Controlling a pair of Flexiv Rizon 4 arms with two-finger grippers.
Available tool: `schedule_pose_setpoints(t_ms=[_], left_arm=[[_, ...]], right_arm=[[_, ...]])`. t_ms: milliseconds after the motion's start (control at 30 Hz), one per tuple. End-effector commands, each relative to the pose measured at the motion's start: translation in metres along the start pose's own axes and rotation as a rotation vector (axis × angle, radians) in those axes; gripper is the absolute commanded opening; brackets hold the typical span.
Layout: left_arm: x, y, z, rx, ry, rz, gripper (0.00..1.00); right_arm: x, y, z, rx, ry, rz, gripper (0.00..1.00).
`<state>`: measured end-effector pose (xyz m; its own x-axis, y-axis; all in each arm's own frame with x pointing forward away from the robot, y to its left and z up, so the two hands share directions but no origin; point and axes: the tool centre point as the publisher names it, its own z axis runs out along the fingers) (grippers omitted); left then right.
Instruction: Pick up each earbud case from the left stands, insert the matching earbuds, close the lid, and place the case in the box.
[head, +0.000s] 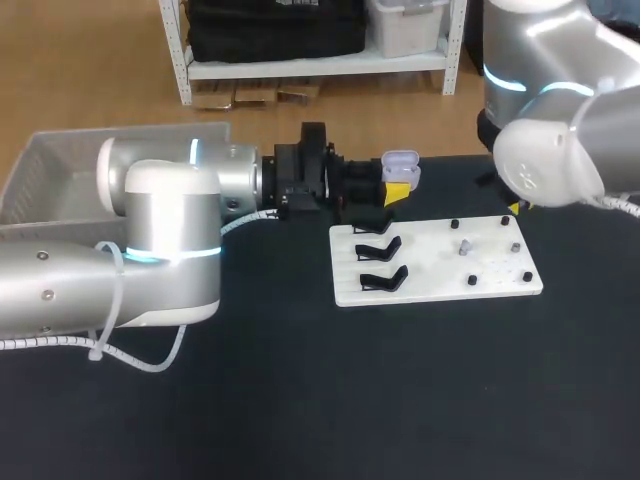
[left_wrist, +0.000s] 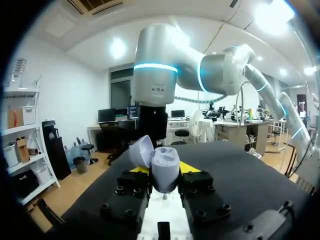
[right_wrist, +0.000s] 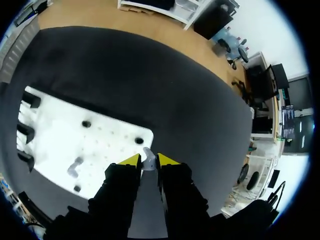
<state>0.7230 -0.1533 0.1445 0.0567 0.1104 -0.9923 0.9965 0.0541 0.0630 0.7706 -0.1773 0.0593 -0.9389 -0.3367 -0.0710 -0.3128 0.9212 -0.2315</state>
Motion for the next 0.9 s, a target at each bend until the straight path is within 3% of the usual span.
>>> schedule_pose_setpoints(t_ms=[33, 567, 900], left_arm=[[0.001, 0.000, 0.000, -0.003, -0.005, 0.003, 0.00], [0.001, 0.000, 0.000, -0.003, -0.005, 0.003, 0.00], [0.001, 0.000, 0.000, -0.003, -0.005, 0.003, 0.00]], right_arm=[[0.018, 0.000, -0.045, 0.007, 0.006, 0.000, 0.00], [0.070, 0.048, -0.148, 0.043, -0.041, -0.034, 0.00], [0.070, 0.048, -0.148, 0.043, -0.041, -0.034, 0.00]])
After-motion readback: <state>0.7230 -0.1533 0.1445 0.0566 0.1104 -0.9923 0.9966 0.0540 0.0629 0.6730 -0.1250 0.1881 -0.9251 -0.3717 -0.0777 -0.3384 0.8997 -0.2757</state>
